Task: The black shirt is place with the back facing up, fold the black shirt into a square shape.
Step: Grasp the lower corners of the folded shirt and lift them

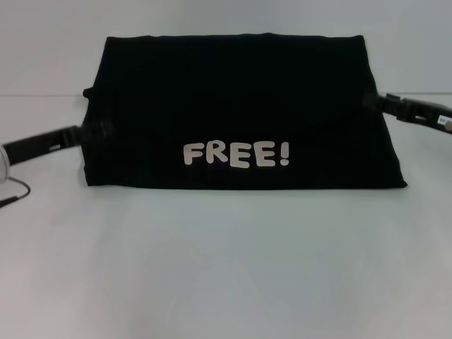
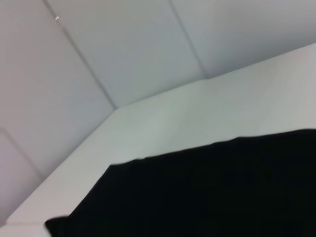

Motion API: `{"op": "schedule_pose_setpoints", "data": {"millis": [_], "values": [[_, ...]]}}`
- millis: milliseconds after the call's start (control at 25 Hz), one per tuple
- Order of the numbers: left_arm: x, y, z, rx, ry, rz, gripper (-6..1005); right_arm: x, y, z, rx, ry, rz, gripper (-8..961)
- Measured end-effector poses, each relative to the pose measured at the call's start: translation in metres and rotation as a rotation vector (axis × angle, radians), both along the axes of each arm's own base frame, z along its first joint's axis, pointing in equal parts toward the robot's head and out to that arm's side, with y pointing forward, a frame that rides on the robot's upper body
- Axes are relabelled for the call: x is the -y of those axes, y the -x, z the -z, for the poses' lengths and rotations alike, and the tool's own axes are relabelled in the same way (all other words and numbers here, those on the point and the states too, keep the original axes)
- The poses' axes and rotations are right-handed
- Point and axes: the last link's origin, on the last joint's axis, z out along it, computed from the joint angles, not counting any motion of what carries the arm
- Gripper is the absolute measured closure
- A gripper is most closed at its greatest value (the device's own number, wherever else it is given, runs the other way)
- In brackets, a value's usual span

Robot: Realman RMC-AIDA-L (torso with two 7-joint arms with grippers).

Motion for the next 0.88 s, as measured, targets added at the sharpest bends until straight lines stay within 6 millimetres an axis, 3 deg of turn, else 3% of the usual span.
{"op": "schedule_pose_setpoints", "data": {"millis": [280,880], "values": [[0.009,0.015,0.011,-0.043,0.06,-0.091,159,0.006,-0.004,0.002,0.011,0.019,-0.005,270],[0.001,0.018,0.028,-0.117,0.09,-0.13,203,0.001,-0.005,0.007,0.036,0.0,0.026,269]]}}
